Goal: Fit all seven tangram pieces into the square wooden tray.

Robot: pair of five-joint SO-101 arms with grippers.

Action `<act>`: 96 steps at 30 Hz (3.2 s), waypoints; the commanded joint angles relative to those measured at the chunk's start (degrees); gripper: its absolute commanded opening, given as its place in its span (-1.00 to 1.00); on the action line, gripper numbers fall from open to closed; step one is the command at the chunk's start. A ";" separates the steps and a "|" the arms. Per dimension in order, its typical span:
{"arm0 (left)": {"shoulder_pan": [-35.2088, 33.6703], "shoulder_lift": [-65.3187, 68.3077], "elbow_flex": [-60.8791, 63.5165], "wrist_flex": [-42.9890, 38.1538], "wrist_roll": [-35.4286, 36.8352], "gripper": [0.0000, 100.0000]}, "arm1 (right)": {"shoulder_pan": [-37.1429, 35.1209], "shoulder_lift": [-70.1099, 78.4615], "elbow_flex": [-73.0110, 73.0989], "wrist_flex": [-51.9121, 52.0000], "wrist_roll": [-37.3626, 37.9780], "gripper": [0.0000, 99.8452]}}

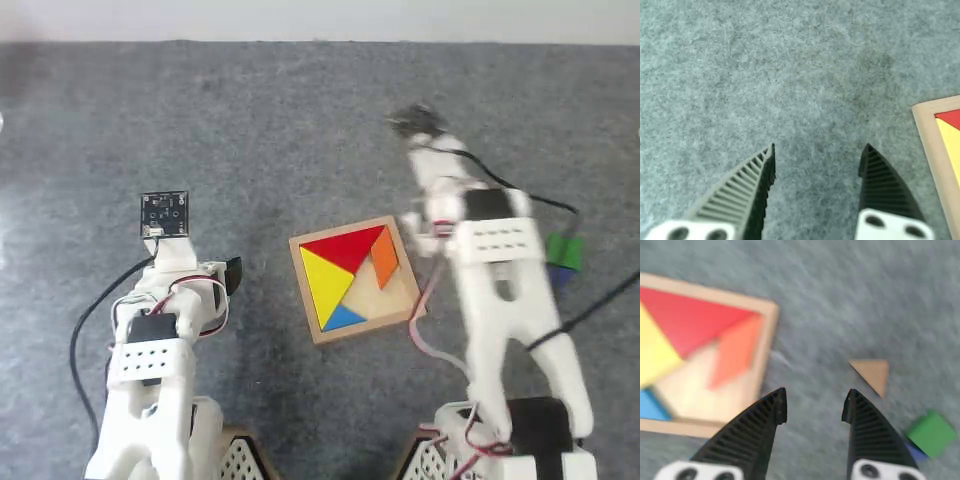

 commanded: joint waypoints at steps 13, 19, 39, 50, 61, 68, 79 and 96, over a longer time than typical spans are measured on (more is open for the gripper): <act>-0.18 -0.53 0.48 -1.14 -0.79 -0.46 | 11.74 9.54 0.62 -7.78 30.51 -0.61; -0.18 -0.70 0.66 -1.14 -0.79 -0.46 | 9.19 15.08 -1.05 -9.10 41.05 -0.61; -0.09 -0.70 0.66 -1.14 -0.79 -0.46 | 26.95 17.19 -1.32 -16.75 -6.42 -0.61; -0.09 -0.62 0.75 -1.23 -0.79 -0.46 | 9.36 24.75 -15.38 -8.13 42.46 -0.61; -0.09 -0.62 0.75 -1.23 -0.79 -0.46 | 8.31 44.00 -38.33 7.87 61.45 -0.61; -0.09 -0.53 0.75 -1.23 -0.79 -0.46 | 10.15 52.26 -43.52 7.52 63.74 -0.63; 0.09 -0.44 0.75 -1.23 -0.79 -0.46 | 14.29 52.97 -44.92 7.96 62.86 -0.98; 0.00 -0.62 0.75 -1.23 -0.79 -0.46 | 20.79 40.66 -37.45 15.16 50.37 -0.40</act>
